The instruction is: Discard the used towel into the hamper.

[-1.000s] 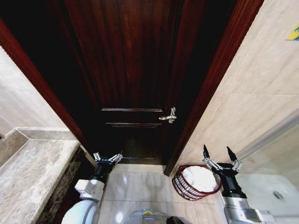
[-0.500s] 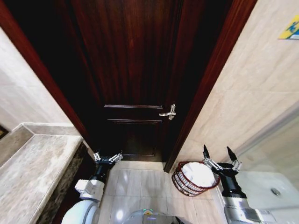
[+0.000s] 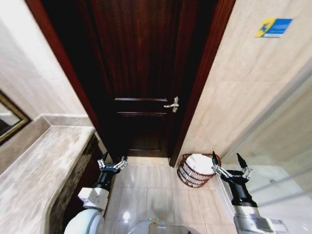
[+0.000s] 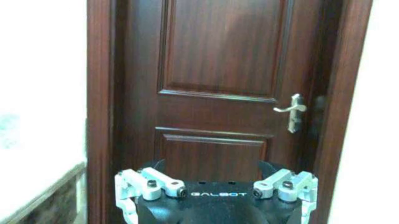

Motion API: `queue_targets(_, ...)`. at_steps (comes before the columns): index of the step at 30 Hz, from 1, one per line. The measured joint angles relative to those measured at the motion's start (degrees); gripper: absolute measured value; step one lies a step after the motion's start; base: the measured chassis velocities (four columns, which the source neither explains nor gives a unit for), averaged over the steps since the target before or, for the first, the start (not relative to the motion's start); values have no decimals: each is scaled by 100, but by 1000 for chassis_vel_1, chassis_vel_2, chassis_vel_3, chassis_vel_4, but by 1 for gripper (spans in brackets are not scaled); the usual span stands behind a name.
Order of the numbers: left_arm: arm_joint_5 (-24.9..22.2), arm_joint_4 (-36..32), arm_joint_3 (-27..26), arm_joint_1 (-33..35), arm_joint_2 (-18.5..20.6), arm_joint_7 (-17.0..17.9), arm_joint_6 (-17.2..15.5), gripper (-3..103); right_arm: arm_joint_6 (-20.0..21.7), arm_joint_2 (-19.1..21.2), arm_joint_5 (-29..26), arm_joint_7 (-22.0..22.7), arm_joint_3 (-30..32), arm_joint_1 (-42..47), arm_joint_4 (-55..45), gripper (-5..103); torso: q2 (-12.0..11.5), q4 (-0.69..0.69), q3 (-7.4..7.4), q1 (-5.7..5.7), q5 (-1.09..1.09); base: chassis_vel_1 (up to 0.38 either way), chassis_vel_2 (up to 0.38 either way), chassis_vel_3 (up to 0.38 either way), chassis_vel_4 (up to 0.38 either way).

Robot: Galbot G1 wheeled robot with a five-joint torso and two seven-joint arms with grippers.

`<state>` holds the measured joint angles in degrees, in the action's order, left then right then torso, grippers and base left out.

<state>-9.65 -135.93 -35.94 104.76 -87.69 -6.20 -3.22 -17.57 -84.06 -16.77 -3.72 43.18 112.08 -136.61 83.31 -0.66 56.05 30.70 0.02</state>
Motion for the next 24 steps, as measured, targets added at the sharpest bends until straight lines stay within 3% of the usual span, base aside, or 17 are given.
queue_targets(2,0,0,-2,0,2,0,0,100,0,0,0,0,-1,0,0,100,0,1,0,-1,-8,364,-362,-367,371)
queue_targets(7,0,0,-2,0,2,1,0,100,0,0,0,-1,-2,0,0,100,0,2,-1,-1,1,373,-358,-370,364)
queue_targets(9,0,0,0,0,0,0,0,100,-1,0,0,0,0,0,-1,100,1,1,-1,-3,-10,356,-353,-305,366)
queue_targets(10,0,0,-2,2,-1,0,0,100,0,0,0,0,-1,0,0,100,1,4,-1,-3,3,356,-294,-312,366)
queue_targets(13,0,0,-1,2,0,-1,0,100,0,0,0,0,0,2,0,100,2,1,-2,-5,2,298,-261,-264,254)
queue_targets(14,0,0,-2,2,0,1,-1,100,-1,0,0,0,-1,1,-1,100,3,5,-2,-5,-10,177,20,-178,235)
queue_targets(19,0,0,0,0,-1,0,0,100,-1,0,0,0,0,1,0,100,2,-3,-1,-4,1,14,-14,-127,64)
queue_targets(24,0,0,0,-1,-1,-1,-1,100,-1,0,0,0,0,-2,0,100,-4,4,3,9,-1,-65,27,105,-31)
